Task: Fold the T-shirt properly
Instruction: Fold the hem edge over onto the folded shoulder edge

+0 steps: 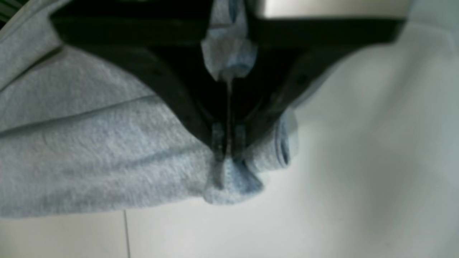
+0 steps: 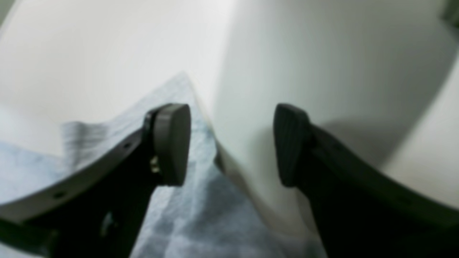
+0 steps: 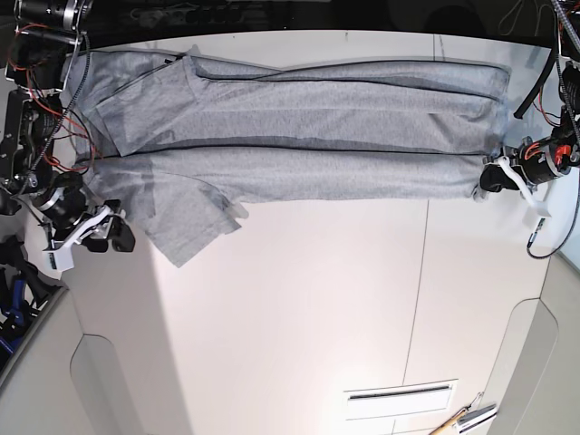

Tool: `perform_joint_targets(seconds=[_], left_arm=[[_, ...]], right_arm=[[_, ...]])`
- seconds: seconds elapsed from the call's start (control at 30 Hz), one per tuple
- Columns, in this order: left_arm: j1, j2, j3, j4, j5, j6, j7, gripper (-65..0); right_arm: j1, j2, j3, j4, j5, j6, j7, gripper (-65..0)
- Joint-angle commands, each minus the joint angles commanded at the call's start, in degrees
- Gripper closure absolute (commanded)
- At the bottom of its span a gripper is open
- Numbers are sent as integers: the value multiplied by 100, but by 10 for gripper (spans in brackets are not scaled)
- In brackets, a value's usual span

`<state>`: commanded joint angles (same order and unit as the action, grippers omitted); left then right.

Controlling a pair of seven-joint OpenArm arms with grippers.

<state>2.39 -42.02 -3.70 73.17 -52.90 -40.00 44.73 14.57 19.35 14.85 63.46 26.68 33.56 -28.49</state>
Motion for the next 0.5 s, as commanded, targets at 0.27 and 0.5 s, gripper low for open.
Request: perform_joint_targets(seconds=[0.27, 0.5], left_arm=[[63, 13, 0, 0, 59, 0, 7, 0], [63, 11, 0, 0, 70, 0, 11, 0]], right_arm=[[205, -146, -1456, -798, -212, -13, 385, -359], [190, -315, -1521, -90, -55, -15, -660, 0]])
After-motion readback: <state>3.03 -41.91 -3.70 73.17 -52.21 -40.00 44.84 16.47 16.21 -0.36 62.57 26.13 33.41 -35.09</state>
